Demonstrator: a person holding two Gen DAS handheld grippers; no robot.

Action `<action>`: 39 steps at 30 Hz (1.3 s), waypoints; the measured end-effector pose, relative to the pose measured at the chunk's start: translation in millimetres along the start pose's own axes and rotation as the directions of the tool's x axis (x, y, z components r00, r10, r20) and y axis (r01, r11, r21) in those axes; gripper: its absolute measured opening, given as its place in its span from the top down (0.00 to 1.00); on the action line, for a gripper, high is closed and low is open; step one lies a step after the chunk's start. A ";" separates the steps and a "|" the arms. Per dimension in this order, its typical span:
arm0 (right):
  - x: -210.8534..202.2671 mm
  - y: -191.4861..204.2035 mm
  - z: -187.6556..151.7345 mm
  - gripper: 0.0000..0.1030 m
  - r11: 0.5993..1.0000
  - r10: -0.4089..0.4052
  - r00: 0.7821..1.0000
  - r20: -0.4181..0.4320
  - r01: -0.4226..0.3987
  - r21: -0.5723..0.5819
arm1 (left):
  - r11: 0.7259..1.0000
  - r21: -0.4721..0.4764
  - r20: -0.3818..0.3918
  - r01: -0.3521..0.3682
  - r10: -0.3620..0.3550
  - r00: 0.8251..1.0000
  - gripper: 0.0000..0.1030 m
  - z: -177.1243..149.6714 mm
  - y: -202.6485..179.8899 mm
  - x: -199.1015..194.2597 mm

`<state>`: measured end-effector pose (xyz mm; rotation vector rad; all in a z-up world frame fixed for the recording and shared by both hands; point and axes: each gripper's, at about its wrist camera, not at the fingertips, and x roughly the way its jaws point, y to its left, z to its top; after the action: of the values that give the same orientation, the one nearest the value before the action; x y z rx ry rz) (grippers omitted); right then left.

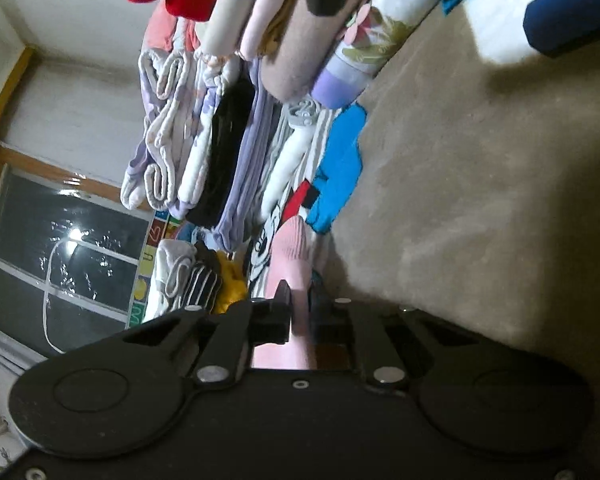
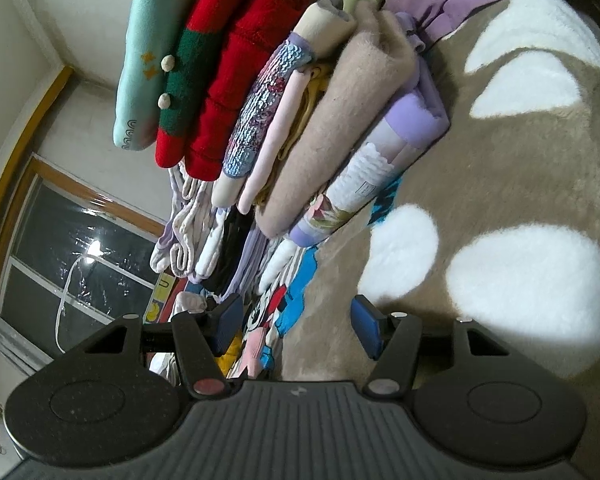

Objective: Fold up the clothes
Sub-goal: 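Lift the gripped pink fabric up off the blanket with the left gripper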

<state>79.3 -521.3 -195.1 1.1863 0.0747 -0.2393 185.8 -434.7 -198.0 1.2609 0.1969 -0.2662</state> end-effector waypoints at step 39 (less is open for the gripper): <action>-12.7 12.9 -4.9 0.41 0.995 0.056 0.998 0.028 -0.054 -0.085 | 0.772 -0.569 0.019 0.284 -0.332 0.943 0.94 -14.3 128.4 10.1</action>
<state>70.1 -510.4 -182.9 1.0994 0.0251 -0.2037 234.5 -385.9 -88.3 0.6366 0.5214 -0.4048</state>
